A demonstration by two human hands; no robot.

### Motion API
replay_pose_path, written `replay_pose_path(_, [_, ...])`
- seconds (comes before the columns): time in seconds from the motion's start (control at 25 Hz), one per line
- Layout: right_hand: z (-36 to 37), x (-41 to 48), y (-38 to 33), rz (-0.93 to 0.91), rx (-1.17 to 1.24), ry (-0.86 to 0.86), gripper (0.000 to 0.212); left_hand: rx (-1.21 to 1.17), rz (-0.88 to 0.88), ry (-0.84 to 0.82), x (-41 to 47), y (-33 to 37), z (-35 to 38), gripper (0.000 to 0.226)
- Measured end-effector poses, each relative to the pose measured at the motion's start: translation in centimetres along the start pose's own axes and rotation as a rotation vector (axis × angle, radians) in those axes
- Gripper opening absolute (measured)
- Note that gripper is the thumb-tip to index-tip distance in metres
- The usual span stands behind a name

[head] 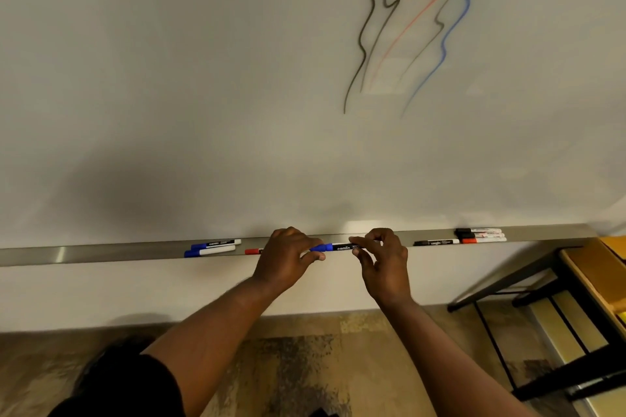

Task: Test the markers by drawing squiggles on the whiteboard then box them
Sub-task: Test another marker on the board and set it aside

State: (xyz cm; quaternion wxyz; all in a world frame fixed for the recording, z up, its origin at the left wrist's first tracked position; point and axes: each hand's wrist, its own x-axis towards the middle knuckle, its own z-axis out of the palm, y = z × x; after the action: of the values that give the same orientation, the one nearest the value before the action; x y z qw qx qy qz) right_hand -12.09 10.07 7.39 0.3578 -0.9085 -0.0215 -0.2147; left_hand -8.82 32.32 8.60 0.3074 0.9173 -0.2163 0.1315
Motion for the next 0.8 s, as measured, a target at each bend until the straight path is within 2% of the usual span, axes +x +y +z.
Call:
replay_pose_path(0.16, [0.2,-0.3,-0.2,0.135,0.115,0.001,0.032,0.008,-0.031,0.023,0.1,0.5,0.7,0.025])
replay_pose_path(0.44, [0.7,-1.3,-1.1,0.210,0.111,-0.024,0.061,-0.038,-0.099,0.004,0.2,0.6,2.3,0.023])
replay_pose_path(0.6, [1.5,-1.9,-0.4,0.216,0.103,0.015,0.043,-0.084,-0.094,-0.054,0.9,0.7,1.9,0.021])
replay_pose_path(0.68, [1.4,-1.7,0.2,0.203,0.085,0.079,0.031,-0.169,-0.199,-0.089,1.1,1.1,2.3,0.026])
replay_pose_path(0.8, [0.5,-1.4,1.5,0.229,0.106,0.110,0.023,-0.258,-0.364,-0.157,0.8,1.8,3.6,0.034])
